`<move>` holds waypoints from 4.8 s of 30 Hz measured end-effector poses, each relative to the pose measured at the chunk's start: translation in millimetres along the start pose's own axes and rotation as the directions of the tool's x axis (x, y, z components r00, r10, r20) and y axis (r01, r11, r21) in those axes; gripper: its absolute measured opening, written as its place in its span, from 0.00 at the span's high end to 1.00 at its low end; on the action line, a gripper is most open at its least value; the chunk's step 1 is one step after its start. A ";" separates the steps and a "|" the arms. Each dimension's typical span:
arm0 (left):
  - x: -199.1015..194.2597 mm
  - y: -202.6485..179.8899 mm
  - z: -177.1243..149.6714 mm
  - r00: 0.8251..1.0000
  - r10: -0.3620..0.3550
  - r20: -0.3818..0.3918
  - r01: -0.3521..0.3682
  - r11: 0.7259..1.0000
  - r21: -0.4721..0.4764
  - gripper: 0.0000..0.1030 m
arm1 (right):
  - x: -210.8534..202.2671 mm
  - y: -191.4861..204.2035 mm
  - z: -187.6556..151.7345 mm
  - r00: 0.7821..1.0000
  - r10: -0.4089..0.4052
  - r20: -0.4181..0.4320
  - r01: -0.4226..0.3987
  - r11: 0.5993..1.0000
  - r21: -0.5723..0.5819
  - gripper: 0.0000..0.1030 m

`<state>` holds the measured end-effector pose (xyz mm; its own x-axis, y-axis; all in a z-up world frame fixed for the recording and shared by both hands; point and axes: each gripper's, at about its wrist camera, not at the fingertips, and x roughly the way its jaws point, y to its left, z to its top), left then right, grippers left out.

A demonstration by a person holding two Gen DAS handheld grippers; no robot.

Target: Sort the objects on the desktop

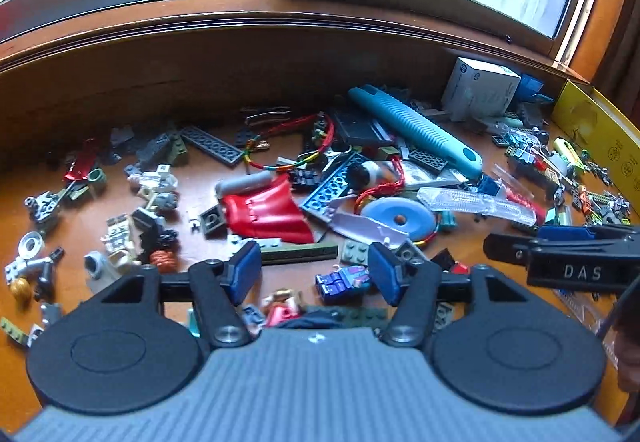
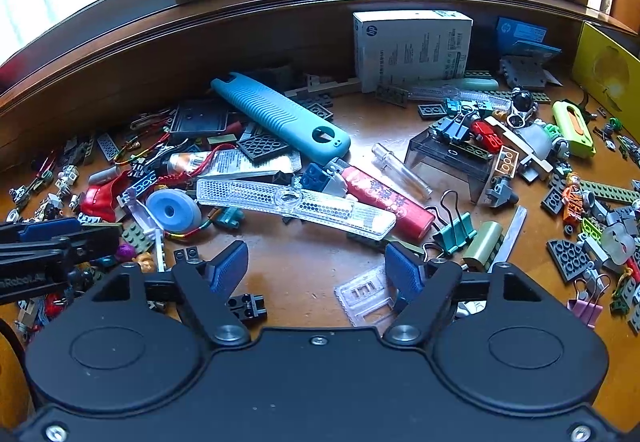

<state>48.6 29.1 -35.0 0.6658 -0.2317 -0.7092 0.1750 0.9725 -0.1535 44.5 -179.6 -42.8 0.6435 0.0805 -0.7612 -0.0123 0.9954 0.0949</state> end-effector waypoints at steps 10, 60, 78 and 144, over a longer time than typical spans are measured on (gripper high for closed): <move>0.6 12.2 -1.6 0.999 0.052 0.002 -0.052 0.998 -0.034 0.25 | 0.0 -1.8 -0.4 1.000 -0.004 0.001 0.004 1.000 0.007 0.26; 3.2 -2.1 -15.1 0.996 0.035 0.083 -0.047 0.988 0.146 0.38 | 7.0 15.4 2.7 0.970 0.233 -0.065 -0.241 0.957 -0.164 0.62; 4.9 -2.4 -14.2 0.995 0.019 0.096 -0.032 0.989 0.145 0.51 | 13.0 25.3 2.1 0.991 0.124 0.049 -0.114 0.980 -0.164 0.83; -57.5 -234.3 -23.4 0.974 0.043 0.223 -0.080 0.984 0.160 0.51 | -130.1 -227.1 -47.2 0.970 0.156 0.187 -0.168 0.984 0.054 0.83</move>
<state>-47.7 -184.9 25.6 0.8177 -0.1888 -0.5437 0.2348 0.9719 0.0156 -72.5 -413.7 4.4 0.7657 0.2234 -0.6032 -0.0795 0.9634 0.2559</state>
